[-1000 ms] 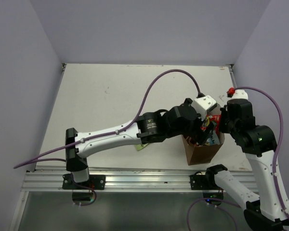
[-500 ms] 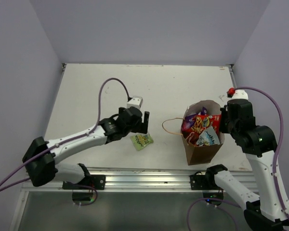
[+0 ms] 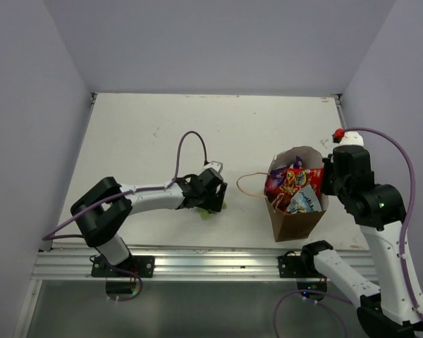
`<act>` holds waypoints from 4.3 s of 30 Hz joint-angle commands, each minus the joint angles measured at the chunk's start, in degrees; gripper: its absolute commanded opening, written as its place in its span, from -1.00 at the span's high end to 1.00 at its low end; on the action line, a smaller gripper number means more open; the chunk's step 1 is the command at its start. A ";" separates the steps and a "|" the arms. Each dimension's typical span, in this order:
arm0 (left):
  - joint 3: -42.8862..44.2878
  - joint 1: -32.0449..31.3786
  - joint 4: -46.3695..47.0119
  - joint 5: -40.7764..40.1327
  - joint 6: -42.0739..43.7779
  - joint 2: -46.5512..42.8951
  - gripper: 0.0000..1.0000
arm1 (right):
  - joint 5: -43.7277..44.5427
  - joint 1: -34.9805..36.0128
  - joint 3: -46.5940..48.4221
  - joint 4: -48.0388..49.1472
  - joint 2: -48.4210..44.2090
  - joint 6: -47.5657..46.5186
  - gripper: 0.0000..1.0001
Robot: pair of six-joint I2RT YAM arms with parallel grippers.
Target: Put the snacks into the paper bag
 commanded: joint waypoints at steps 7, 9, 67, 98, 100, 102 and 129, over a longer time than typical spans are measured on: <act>6.80 -3.48 -3.92 -3.84 0.08 3.94 1.00 | -0.93 0.12 -0.30 2.12 0.20 -0.75 1.00; 11.00 -4.88 -6.48 -6.39 0.78 2.89 1.00 | -1.11 0.12 -0.21 2.12 0.37 -0.84 1.00; 18.41 -16.13 5.47 12.85 10.80 19.32 -0.45 | -1.02 0.12 -0.39 0.98 -0.33 0.04 1.00; 24.74 -19.30 -12.20 -6.75 11.59 28.10 -0.43 | -1.72 0.12 -0.04 1.60 0.81 0.31 1.00; 24.04 -19.30 -12.47 -7.63 11.42 28.20 -0.16 | -1.63 0.12 -0.04 1.68 0.81 0.39 1.00; 23.25 -19.30 -12.47 -7.98 11.24 27.93 0.19 | -1.63 0.12 0.14 1.60 0.99 0.48 1.00; 42.20 -10.60 -10.38 -10.24 10.71 -13.21 1.00 | -1.72 0.12 1.98 0.63 0.37 1.18 1.00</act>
